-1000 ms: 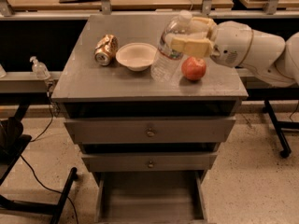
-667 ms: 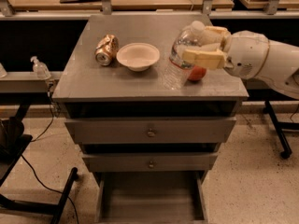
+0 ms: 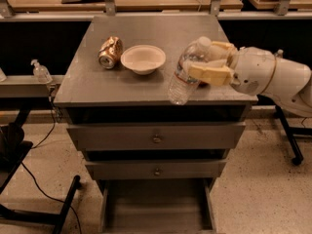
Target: Place water bottle into bottom drawer
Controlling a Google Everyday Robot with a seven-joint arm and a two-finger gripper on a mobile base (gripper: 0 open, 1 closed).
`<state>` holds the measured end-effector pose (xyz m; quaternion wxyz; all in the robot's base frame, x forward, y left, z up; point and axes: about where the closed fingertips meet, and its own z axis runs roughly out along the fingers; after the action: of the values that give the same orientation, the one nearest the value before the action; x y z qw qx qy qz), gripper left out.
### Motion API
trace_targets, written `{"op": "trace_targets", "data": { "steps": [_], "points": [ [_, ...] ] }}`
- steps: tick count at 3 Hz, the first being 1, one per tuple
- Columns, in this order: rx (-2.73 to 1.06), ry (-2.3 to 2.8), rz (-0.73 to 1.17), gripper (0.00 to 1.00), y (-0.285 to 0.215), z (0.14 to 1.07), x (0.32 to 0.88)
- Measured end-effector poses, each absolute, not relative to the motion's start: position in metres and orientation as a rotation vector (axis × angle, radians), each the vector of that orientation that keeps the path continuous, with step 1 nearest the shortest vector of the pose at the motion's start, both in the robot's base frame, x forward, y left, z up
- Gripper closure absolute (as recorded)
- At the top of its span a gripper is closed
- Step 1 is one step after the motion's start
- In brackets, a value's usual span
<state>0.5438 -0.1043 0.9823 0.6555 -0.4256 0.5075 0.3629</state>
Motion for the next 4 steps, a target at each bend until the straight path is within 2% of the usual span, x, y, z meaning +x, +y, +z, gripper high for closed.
{"op": "trace_targets", "data": {
  "steps": [1, 3, 4],
  "points": [
    [-0.913, 1.097, 0.884, 1.00, -0.103, 0.957, 0.508],
    [-1.073, 1.147, 1.082, 1.00, -0.060, 0.855, 0.396],
    [-1.107, 1.156, 1.112, 1.00, -0.052, 0.842, 0.383]
  ]
}}
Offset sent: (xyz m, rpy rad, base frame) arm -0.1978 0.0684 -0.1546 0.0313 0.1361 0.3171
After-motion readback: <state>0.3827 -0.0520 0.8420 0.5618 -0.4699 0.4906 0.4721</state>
